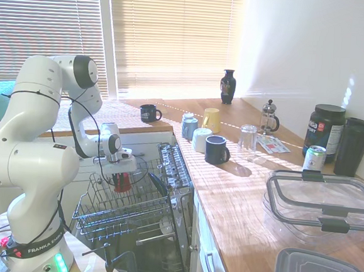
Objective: Remove a mug cup out of the dishwasher
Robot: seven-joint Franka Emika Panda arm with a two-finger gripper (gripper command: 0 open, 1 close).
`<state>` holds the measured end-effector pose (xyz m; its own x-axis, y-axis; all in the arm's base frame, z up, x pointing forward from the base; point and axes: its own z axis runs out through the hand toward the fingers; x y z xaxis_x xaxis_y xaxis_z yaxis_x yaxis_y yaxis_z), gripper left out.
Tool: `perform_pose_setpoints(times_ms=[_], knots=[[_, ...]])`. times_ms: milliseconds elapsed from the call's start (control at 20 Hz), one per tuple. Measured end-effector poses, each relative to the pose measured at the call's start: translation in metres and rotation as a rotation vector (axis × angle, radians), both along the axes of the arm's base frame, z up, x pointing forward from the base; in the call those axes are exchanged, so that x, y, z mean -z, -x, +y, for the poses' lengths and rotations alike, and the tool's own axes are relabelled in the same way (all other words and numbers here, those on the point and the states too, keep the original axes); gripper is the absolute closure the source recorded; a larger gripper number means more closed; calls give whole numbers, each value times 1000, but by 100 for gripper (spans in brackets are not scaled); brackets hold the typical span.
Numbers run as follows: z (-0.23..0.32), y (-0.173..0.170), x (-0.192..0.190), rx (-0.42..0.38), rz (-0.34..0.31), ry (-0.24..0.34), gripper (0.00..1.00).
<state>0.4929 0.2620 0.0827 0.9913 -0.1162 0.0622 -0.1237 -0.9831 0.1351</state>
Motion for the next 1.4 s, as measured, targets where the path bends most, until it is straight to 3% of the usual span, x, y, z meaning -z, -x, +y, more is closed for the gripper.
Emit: perform_pose_setpoints(times_ms=[450,750,1000,1400], knots=[[-43,-3,-150,47,-124,-20,100],[-122,-15,-247,180,-199,-21,100],[-202,-27,-266,302,-204,-4,100],[-259,-40,-283,387,-199,12,100]])
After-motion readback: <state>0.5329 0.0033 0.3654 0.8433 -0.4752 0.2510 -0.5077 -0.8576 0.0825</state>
